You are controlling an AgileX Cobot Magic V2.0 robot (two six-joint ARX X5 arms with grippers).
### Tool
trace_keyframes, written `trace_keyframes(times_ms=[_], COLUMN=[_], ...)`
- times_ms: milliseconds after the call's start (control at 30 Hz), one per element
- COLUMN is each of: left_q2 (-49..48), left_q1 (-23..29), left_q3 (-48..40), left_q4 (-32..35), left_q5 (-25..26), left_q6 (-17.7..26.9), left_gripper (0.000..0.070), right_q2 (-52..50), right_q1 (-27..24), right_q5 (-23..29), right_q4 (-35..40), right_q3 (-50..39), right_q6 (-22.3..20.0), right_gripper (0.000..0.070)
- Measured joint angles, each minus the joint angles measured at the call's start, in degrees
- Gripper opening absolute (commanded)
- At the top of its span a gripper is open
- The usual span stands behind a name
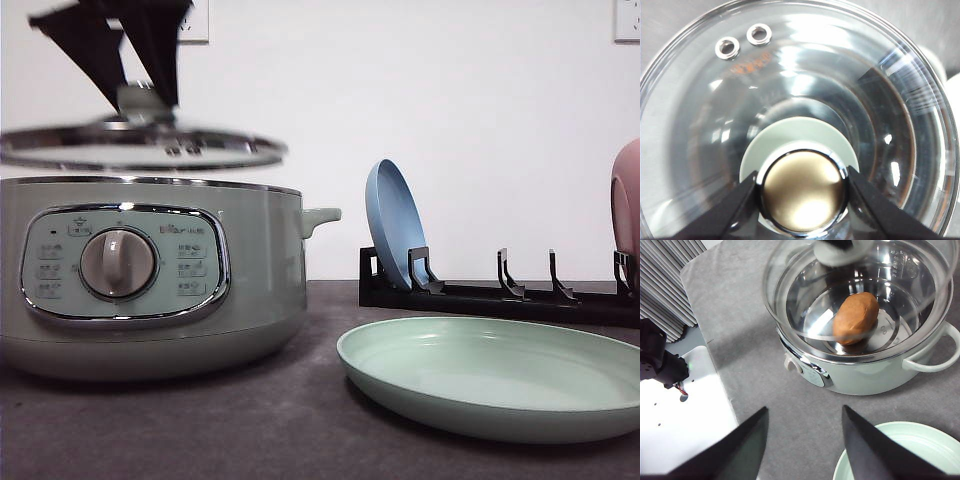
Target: Transfer potato from steamer to green plate
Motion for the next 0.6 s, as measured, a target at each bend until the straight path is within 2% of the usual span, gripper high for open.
trace_keyframes(times_ms=[233,600], left_q2=[-4.5,-7.4], left_q1=[5.3,16.6], left_q3=[0.0,0.0], left_q4=[-0.9,-3.4], left_q5=[-2.9,-3.5], left_q6=[0.0,0.0], left_gripper=[0.0001,0.0002], right_q2=[0.0,0.0], right_q1=[0.0,0.0], right_q5=[0.0,0.0], right_q4=[0.0,0.0], right_q3=[0.0,0.0], right_q6=[0.0,0.0], right_gripper=[0.0289,0.0289])
